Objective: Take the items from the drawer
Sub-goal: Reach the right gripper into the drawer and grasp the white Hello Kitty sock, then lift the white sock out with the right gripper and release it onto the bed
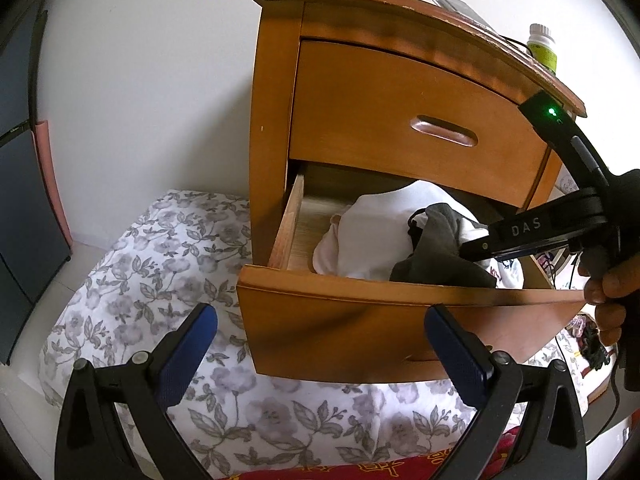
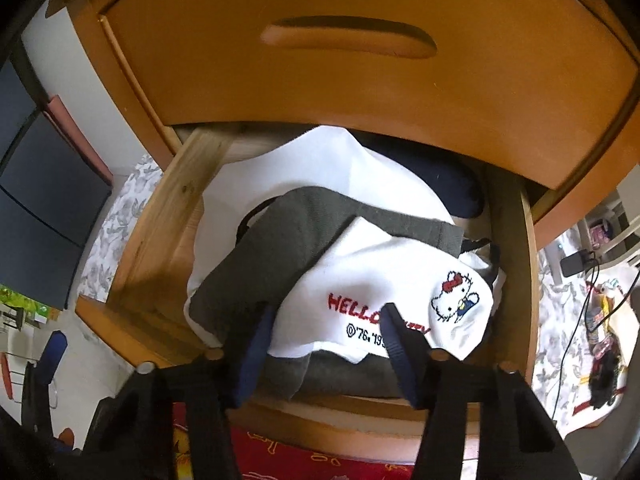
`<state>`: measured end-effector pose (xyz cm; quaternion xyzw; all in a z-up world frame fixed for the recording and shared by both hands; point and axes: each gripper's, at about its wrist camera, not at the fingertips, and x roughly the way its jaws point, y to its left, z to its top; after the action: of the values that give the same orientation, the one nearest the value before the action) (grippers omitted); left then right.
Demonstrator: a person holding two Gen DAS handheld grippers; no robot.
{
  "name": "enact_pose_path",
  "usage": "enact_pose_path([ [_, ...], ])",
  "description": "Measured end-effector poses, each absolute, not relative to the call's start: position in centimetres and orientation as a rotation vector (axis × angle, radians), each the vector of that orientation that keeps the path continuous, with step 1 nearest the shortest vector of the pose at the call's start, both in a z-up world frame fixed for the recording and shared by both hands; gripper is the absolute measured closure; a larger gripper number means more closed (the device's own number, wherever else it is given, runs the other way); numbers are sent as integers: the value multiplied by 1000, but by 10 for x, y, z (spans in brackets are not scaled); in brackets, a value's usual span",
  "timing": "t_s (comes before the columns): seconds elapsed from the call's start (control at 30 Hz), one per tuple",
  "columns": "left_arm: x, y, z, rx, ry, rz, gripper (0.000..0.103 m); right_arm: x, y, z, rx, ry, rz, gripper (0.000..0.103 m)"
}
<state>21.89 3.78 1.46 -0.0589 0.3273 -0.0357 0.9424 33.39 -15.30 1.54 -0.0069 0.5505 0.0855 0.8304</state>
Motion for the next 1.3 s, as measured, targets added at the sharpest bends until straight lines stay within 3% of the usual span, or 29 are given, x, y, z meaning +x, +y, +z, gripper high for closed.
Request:
enact_pose_path([
  [0.33, 220, 37, 12, -110, 676, -71, 0, 331, -159, 17, 14, 1148, 197, 89],
  [0.4, 221, 37, 12, -109, 679, -73, 0, 331, -162, 19, 14, 1139, 192, 91],
  [1.3, 221, 37, 13, -103, 694, -85, 0, 284, -211, 127, 66, 893, 178, 93],
])
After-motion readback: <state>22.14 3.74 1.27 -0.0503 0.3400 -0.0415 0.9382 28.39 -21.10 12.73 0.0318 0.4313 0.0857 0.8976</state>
